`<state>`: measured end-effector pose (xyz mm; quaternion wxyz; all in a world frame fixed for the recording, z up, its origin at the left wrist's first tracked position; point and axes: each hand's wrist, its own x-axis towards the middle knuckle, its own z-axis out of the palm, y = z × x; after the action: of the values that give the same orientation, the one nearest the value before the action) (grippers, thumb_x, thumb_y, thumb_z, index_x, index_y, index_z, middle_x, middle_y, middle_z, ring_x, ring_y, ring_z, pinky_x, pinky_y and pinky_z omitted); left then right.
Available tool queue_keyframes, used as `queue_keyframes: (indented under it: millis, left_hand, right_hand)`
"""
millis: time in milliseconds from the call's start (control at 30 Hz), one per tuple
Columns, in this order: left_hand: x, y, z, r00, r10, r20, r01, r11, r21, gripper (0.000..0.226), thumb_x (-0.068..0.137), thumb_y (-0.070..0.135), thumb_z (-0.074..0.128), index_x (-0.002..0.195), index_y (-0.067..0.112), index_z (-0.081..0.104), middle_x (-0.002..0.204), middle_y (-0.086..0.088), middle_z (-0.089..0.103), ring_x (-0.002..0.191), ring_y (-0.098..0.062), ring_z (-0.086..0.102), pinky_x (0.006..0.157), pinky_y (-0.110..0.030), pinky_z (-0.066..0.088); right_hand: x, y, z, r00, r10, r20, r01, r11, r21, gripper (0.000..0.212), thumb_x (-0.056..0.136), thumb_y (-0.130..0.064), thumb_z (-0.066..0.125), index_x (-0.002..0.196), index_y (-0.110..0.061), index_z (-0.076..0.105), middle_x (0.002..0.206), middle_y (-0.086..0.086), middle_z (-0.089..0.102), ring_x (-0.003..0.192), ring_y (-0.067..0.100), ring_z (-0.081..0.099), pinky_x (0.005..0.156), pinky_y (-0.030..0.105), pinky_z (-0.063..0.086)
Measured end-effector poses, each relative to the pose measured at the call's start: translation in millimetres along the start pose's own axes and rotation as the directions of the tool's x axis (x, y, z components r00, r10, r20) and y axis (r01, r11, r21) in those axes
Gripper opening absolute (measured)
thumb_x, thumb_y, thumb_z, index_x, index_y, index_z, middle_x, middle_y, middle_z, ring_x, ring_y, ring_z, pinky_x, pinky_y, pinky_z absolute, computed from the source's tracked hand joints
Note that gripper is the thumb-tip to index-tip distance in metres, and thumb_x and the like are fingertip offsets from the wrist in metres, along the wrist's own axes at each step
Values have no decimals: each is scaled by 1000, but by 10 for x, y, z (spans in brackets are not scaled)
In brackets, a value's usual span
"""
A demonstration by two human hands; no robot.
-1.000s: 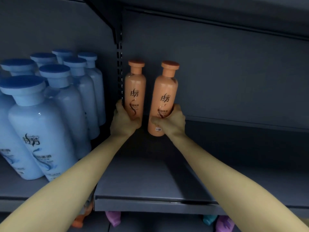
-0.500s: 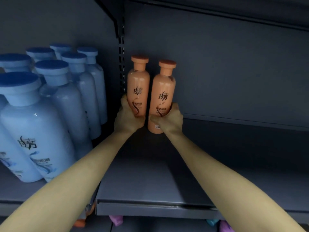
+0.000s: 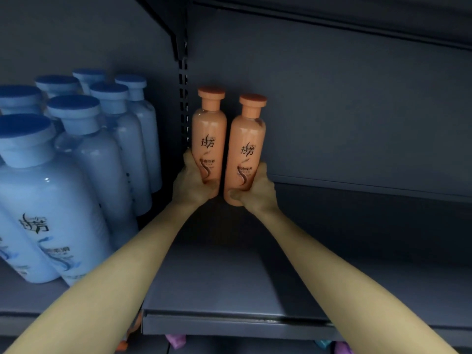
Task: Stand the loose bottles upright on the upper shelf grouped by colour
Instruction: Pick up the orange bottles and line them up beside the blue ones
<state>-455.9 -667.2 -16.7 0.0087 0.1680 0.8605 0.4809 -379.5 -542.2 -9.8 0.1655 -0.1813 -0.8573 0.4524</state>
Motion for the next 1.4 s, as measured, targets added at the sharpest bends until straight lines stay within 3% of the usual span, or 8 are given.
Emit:
queue_keyframes:
  millis: [867, 1233, 1400]
  left_hand:
    - [18, 4, -24, 998, 36, 43, -40, 995, 88, 81, 85, 12, 63, 142, 12, 6, 127, -10, 49, 108, -24, 54, 77, -29, 41]
    - [35, -21, -17, 998, 28, 63, -34, 995, 89, 77, 85, 11, 62, 141, 12, 9, 124, -9, 48, 110, -25, 53, 77, -29, 40]
    - [39, -29, -17, 997, 22, 78, -28, 997, 77, 79, 84, 10, 62, 142, 12, 7, 126, -10, 47, 109, -23, 52, 79, -30, 40]
  right_hand:
    - [81, -27, 57, 1000, -9, 15, 10, 999, -36, 72, 75, -14, 75, 130, -17, 29, 108, -4, 52, 96, 13, 51, 79, 25, 43]
    - [97, -41, 34, 1000, 1, 20, 1, 997, -81, 58, 73, -14, 75, 108, -21, 29, 99, -6, 50, 91, 13, 51, 79, 27, 45]
    - [63, -31, 49, 1000, -4, 24, 6, 998, -69, 66, 77, -15, 73, 127, -16, 30, 104, -6, 48, 94, 11, 49, 80, 26, 44]
